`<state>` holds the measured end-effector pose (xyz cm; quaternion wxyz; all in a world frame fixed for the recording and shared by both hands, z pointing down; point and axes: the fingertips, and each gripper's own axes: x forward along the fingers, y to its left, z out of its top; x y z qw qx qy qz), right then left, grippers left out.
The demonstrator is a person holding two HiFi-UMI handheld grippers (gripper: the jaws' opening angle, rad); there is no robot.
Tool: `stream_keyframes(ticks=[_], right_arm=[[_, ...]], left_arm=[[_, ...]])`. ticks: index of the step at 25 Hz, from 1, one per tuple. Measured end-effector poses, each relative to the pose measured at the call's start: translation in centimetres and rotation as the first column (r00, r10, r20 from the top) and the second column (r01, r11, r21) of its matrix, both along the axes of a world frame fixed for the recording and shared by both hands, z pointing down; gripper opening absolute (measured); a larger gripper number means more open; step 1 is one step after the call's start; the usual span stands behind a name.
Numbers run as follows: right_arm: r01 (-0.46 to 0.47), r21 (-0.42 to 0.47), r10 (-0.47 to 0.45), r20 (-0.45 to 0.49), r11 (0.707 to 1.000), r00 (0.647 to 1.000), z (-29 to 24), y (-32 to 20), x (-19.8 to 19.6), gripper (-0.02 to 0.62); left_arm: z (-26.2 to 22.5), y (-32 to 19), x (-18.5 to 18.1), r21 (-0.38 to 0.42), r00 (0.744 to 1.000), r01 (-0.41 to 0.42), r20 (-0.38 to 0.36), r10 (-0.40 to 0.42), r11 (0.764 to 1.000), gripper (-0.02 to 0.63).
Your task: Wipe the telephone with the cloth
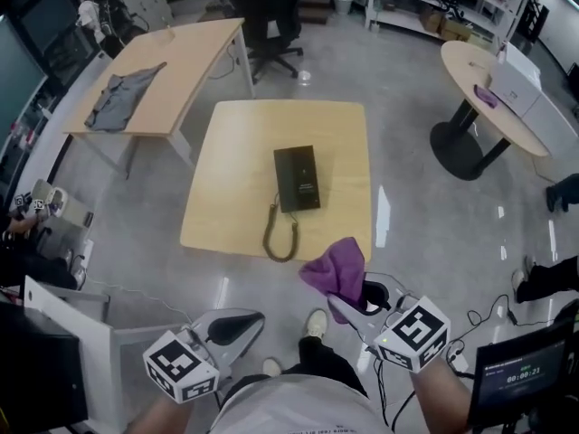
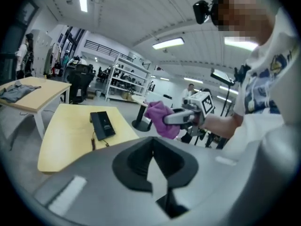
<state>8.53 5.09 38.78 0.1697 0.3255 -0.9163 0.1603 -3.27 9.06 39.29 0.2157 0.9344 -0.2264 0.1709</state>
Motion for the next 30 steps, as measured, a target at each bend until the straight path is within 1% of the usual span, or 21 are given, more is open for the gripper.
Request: stream_keyframes(ticks=[3,7,10,13,15,18,21,24,27,30], right_arm=[[-0.030,0.031,0.030,-0.012,0.999,0.999,-1.1,2.9,-1.2,0.115],[-0.085,0.060,0.087,-0.028,0.995,0.996,-1.9,8.0,-3.5,0.115],[-0.109,0.073,0.112,-0.032,0.991,0.993,-2.5,12.5,-5.6,0.115],[-0.117,0.073,0.120,-0.038,0.990,0.992,-2.9,16.3,-7.0,0.115],[-0.111,0.076,0.114,-0.040,0.991,0.993,-3.4,18.7,-7.5,0.115],[-0.101,0.102,0.105,-0.038,0.990,0.994,-4.4,21.3,-7.5,0.115],[-0.087,0.120,0.092,-0.035,0.989,0.995,-5.0,23.2,-6.7,0.115],[-0.061,0.140,0.066,-0.036,0.988,0.997,-5.4,25.3,-5.5,0.115],[-0.038,0.164,0.044,-0.033,0.986,0.998,-6.1,27.2,-4.0,0.114],[-0.032,0.167,0.036,-0.023,0.985,0.999,-6.2,29.3,-2.2,0.114]], left_arm=[[-1.8,3.1,-0.8,0.049,0.999,-0.025,-0.041,0.028,0.998,0.003],[-2.9,7.5,-3.1,0.094,0.995,-0.037,-0.091,0.046,0.995,0.005],[-2.9,11.0,-4.8,0.099,0.991,-0.057,-0.113,0.068,0.993,0.005],[-2.6,13.6,-5.8,0.085,0.989,-0.068,-0.125,0.078,0.994,0.005],[-3.1,15.5,-6.2,0.085,0.987,-0.077,-0.133,0.087,0.993,0.005],[-4.1,17.6,-6.3,0.111,0.987,-0.066,-0.138,0.082,0.992,0.005],[-5.1,19.2,-5.8,0.131,0.988,-0.038,-0.144,0.057,0.991,0.005],[-5.9,21.0,-4.4,0.143,0.988,-0.010,-0.151,0.032,0.990,0.005],[-6.7,22.6,-2.4,0.153,0.988,0.014,-0.156,0.010,0.988,0.005],[-6.9,24.6,0.3,0.139,0.986,0.015,-0.168,0.009,0.990,0.004]])
